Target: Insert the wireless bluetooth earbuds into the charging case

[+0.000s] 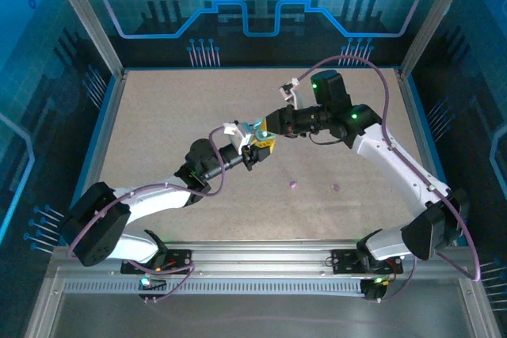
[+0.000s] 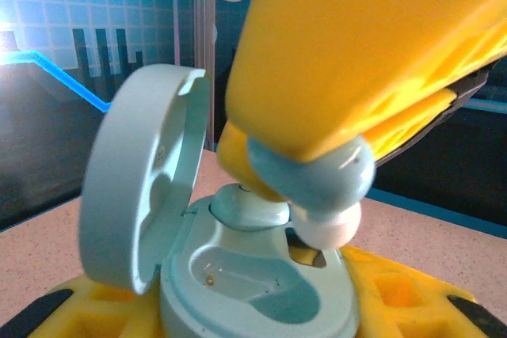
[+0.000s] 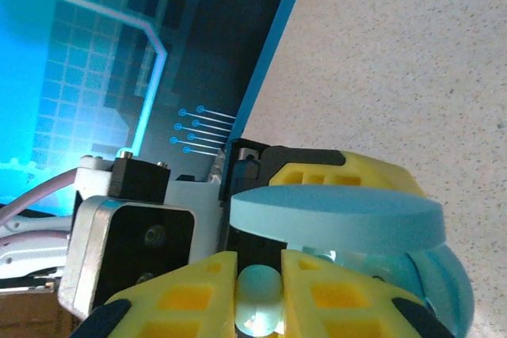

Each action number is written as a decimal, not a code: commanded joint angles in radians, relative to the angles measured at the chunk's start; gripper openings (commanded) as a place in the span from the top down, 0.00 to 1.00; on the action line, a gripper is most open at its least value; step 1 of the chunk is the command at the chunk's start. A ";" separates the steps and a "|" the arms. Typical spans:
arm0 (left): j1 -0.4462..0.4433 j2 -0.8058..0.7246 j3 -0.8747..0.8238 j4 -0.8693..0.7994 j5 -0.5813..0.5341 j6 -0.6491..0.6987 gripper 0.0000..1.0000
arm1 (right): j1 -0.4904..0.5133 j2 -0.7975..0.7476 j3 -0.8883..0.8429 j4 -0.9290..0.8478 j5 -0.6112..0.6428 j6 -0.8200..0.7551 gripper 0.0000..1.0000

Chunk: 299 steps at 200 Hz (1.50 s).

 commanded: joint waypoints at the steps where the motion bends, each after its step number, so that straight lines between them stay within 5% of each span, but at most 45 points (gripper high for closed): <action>1: -0.013 0.009 0.036 0.059 -0.016 0.026 0.66 | 0.023 0.009 0.041 -0.035 0.075 -0.041 0.79; 299: -0.024 -0.004 0.023 0.076 -0.046 0.018 0.66 | 0.119 0.068 0.204 -0.277 0.332 -0.149 0.69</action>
